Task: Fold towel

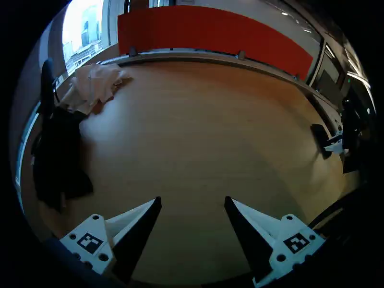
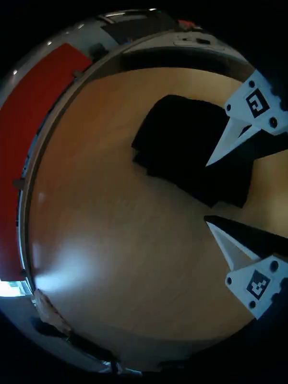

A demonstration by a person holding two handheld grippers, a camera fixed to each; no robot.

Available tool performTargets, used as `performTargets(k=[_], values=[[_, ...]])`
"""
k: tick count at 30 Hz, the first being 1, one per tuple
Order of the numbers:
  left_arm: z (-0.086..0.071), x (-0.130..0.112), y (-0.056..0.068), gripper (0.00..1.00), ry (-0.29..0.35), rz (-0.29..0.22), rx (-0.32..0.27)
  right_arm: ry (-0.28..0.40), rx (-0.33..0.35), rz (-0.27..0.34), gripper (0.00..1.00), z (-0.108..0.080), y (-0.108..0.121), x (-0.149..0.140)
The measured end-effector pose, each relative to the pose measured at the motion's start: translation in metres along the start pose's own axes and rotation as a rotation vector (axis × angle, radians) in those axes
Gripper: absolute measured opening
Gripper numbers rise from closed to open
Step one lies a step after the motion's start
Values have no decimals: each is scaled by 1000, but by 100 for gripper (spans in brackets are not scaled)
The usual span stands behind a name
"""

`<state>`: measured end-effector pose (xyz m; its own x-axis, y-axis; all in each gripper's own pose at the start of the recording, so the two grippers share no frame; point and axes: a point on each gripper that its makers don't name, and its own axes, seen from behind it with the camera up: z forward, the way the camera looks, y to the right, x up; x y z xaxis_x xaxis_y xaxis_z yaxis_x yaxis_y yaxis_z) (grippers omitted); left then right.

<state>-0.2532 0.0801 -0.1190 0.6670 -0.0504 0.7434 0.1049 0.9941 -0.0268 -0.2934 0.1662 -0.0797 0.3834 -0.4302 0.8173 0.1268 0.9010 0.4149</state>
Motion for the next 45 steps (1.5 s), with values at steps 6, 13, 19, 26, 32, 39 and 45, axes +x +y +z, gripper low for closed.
performTargets(k=[6, 13, 19, 26, 32, 39, 45], values=[[0, -2, -1, 98, -3, -2, 1, 0, -7, 5, 58, 3, 0, -2], [-1, -3, -2, 98, -4, -3, 3, -4, -14, -2, 42, 6, -1, -2], [-2, -6, -4, 98, -6, -8, 6, -4, -13, 0, 28, 6, -3, -1], [-2, -7, -5, 98, -6, -9, 7, -2, -6, 14, 16, 5, -6, 0], [-2, -5, -5, 98, -4, -7, 5, 21, 3, 33, 9, 1, -7, 6], [-2, -4, -2, 98, -1, -4, -1, 38, 3, 43, 9, -4, -5, 10], [-2, -4, -1, 98, 1, -4, -4, 52, 5, 41, 8, -10, -4, 14]])
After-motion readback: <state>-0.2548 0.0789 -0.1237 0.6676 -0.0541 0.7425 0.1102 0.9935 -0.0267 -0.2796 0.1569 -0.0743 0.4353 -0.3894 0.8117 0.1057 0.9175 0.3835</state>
